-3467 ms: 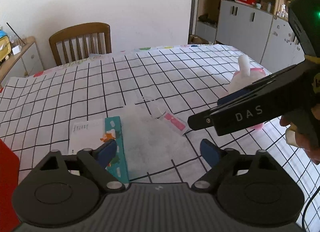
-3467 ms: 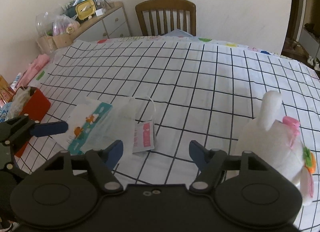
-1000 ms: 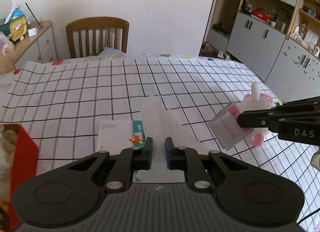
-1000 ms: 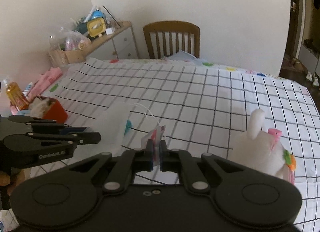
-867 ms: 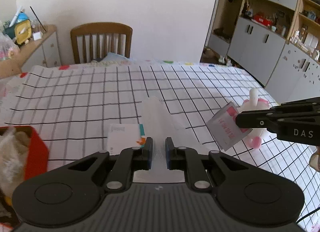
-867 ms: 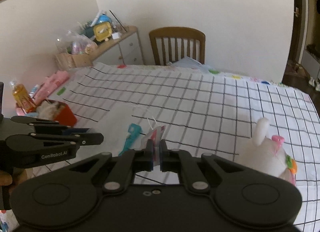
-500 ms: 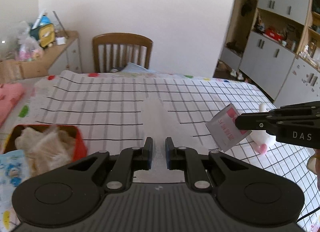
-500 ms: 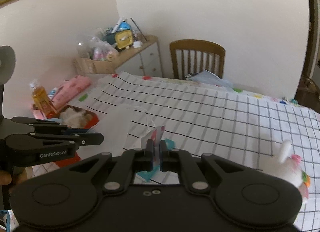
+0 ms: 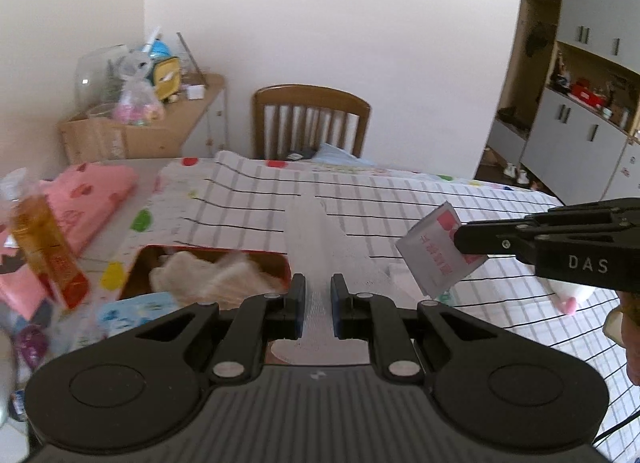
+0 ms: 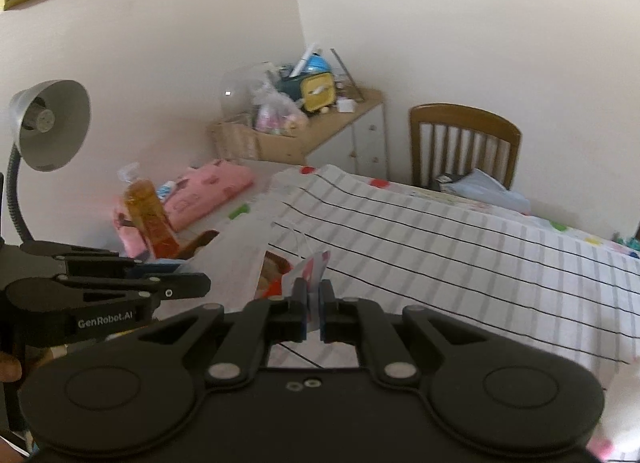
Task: Organize soft objects
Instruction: 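Lift the mesh bag and sachet with both grippers and carry them over the tin box, then lower the mesh bag into the tin box and open the left gripper while the right releases the sachet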
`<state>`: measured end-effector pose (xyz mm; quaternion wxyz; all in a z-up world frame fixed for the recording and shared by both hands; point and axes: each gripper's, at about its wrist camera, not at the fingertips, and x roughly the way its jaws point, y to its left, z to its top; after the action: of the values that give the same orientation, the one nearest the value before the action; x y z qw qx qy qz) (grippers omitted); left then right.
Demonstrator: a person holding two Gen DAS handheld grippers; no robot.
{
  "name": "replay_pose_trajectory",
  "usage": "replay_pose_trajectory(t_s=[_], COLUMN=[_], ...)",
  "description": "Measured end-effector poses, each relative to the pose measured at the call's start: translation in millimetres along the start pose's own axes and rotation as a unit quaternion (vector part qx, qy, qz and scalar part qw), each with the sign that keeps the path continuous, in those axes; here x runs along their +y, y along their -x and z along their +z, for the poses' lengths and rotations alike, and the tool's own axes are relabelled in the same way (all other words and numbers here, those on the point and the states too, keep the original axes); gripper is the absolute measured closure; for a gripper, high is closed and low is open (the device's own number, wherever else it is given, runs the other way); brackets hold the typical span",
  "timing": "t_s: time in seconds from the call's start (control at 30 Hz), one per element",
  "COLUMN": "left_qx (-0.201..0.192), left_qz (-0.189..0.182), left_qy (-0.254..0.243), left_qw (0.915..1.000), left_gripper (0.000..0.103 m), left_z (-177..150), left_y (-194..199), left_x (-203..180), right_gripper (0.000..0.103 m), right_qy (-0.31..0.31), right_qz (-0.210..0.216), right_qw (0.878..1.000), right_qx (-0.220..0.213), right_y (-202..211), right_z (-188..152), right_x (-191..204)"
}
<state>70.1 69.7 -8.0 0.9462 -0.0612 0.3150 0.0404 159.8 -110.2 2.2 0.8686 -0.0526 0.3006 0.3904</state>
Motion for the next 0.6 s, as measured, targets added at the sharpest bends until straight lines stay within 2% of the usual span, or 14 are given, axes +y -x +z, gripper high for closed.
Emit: replay_pose_trajectory(t_s=[0.27, 0.6], left_qx=[0.007, 0.044], left_qz=[0.042, 0.08], left_qy=[0.006, 0.008], left_qw=[0.9991, 0.9957], left_gripper=[0.09, 0.09], left_z=[-4, -16], left_y=[7, -20], left_x=[44, 81], right_gripper=[0.098, 0.098], right_qy=[0.015, 0.02], right_qz=[0.026, 0.04], right_qw=[0.999, 0.998], right_qx=[0.01, 0.048], right_y=[-39, -93], right_z=[13, 13], right_x=[39, 61])
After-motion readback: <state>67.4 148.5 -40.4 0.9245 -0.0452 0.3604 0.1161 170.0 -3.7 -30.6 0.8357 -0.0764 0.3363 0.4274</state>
